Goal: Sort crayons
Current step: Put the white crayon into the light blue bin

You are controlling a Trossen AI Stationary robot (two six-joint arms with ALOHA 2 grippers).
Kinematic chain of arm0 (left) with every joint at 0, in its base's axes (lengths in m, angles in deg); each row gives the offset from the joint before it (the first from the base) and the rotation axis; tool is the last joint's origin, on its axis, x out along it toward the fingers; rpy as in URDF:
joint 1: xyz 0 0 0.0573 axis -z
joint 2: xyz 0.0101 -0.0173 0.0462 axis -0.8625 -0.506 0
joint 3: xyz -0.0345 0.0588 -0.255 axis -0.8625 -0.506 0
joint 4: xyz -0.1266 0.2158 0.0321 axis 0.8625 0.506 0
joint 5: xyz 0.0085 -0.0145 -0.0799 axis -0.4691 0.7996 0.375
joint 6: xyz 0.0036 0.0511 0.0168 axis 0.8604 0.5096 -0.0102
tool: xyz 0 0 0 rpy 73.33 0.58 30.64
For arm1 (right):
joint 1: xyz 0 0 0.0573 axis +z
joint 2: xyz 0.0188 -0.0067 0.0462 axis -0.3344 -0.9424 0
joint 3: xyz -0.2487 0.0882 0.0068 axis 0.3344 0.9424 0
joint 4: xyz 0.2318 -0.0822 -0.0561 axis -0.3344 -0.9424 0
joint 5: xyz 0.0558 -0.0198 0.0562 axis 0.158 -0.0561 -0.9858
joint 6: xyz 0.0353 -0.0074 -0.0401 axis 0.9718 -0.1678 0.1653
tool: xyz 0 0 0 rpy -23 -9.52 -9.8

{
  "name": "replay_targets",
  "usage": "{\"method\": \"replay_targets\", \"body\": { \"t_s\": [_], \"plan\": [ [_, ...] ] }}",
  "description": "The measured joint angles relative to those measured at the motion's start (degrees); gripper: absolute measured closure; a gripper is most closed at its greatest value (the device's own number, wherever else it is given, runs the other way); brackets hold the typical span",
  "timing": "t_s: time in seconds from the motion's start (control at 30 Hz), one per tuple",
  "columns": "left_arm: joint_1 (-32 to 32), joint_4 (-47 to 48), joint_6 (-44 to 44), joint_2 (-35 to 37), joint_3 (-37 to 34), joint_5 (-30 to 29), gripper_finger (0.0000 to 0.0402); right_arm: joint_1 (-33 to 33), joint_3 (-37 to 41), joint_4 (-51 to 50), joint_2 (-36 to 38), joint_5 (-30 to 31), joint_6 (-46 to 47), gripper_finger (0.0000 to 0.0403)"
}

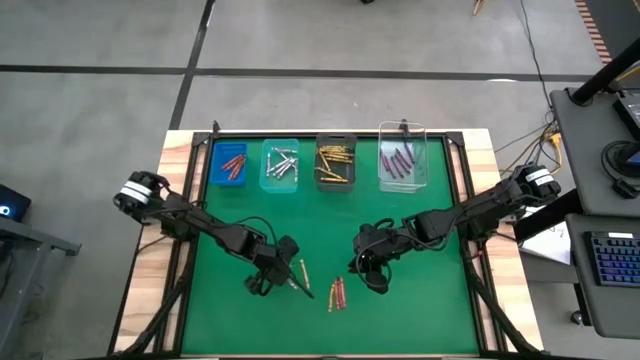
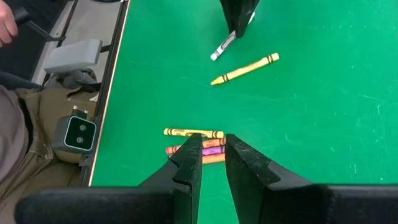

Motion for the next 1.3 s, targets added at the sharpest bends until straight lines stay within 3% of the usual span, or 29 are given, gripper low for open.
{"method": "replay_targets", "body": {
  "t_s": [0.17, 0.4, 0.6, 0.8, 1.07, 1.3],
  "plan": [
    [-0.1, 5.5, -0.4, 4.1, 0.1, -0.4, 0.0399, 0.0, 0.0, -0.1, 0.0, 0.0, 0.0, 0.0342],
    [-4.0, 8.4, -2.1, 13.7, 0.8, -7.8, 0.04, 0.0, 0.0, -0.4, 0.0, 0.0, -0.3, 0.0342],
    [-13.9, 10.0, -4.7, 21.7, 0.7, -8.0, 0.04, 0.0, 0.0, -0.5, 0.0, 0.0, -0.6, 0.0342],
    [-28.9, 10.9, -5.6, 25.9, 0.7, -12.4, 0.04, 0.0, 0.0, -0.5, 0.0, 0.0, -0.9, 0.0342],
    [-48.7, 17.8, -5.6, 20.5, 7.7, -12.4, 0.04, 0.0, 0.0, -0.7, 0.0, 2.1, -3.0, 0.0342],
    [-57.9, 28.6, -4.6, 8.1, 18.5, -12.3, 0.0401, 0.0, 0.0, -1.7, 0.0, 3.0, -3.1, 0.0342]
  ]
}}
